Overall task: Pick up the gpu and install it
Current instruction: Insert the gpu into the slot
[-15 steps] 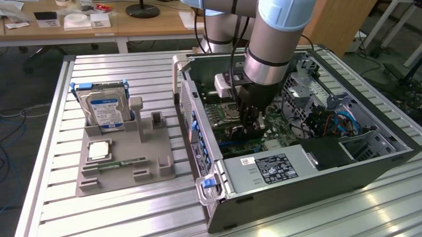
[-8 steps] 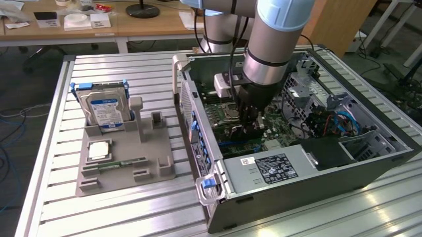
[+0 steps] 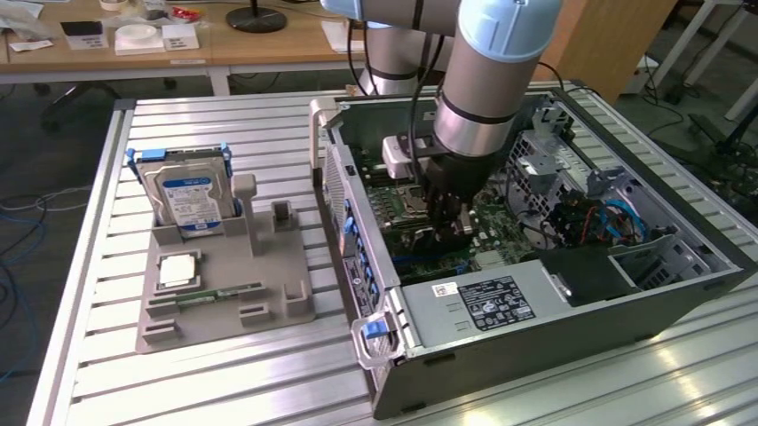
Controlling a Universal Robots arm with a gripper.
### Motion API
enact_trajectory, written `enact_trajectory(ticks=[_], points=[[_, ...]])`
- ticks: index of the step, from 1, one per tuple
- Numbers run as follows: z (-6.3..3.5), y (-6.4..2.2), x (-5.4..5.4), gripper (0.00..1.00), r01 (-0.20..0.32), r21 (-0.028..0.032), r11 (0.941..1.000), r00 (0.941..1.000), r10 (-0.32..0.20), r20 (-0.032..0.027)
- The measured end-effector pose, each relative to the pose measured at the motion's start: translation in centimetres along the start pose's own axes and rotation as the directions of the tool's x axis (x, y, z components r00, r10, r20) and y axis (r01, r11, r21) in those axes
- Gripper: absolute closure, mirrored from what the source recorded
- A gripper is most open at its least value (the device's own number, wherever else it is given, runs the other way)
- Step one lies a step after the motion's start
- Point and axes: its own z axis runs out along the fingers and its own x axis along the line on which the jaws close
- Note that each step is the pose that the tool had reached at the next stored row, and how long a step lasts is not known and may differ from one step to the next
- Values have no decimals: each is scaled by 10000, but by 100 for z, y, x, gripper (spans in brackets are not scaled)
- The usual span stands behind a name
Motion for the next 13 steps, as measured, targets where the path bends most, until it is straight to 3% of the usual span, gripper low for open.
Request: enact_trajectory(ticks=[13], points=[[38,4,-10,73,-1,0,10000,10000,1,-2]])
